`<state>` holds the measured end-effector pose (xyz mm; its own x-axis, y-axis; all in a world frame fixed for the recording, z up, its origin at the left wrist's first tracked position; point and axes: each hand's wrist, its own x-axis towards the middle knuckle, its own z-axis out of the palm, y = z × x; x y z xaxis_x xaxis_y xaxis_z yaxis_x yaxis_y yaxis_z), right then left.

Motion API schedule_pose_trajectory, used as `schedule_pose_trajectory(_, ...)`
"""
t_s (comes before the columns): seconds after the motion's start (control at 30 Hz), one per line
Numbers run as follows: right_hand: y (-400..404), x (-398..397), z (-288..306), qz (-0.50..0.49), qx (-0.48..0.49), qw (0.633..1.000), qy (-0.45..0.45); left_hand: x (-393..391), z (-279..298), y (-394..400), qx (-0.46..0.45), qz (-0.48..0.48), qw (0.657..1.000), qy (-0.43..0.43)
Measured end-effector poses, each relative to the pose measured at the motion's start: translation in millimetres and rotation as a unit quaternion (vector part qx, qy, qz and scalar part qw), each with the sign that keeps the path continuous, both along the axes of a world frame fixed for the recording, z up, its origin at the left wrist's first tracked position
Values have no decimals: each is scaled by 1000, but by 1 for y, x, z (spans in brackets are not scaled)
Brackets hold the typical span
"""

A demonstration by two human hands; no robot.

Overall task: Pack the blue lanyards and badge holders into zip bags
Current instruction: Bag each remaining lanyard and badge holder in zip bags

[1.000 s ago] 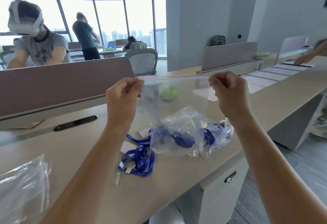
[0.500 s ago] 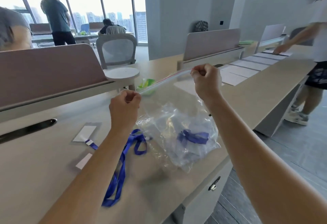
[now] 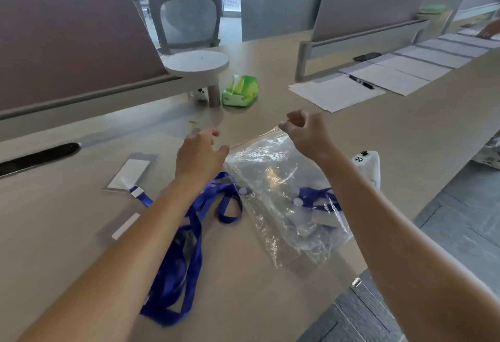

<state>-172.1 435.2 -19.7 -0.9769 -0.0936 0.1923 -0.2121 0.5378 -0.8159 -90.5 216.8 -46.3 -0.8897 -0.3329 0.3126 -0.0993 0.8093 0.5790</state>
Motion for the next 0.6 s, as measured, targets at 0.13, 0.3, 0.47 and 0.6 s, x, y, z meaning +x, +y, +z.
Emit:
schedule_pose_trajectory(0.13,-18,27,6,16,14,999,29,28,7,-21,-2,-18,1000,13)
schedule_pose_trajectory(0.3,-66,82,9,80,25,996,27,86,15,-59,-7,-11,1000,18)
schedule_pose_trajectory(0.47,-119,126,-11,145,40,989,-5,146,9,-105,13,27,999,10)
schedule_pose_trajectory(0.6,-152,145,-30,171,132,976,18,177,-6,-134,2,40,999,-16)
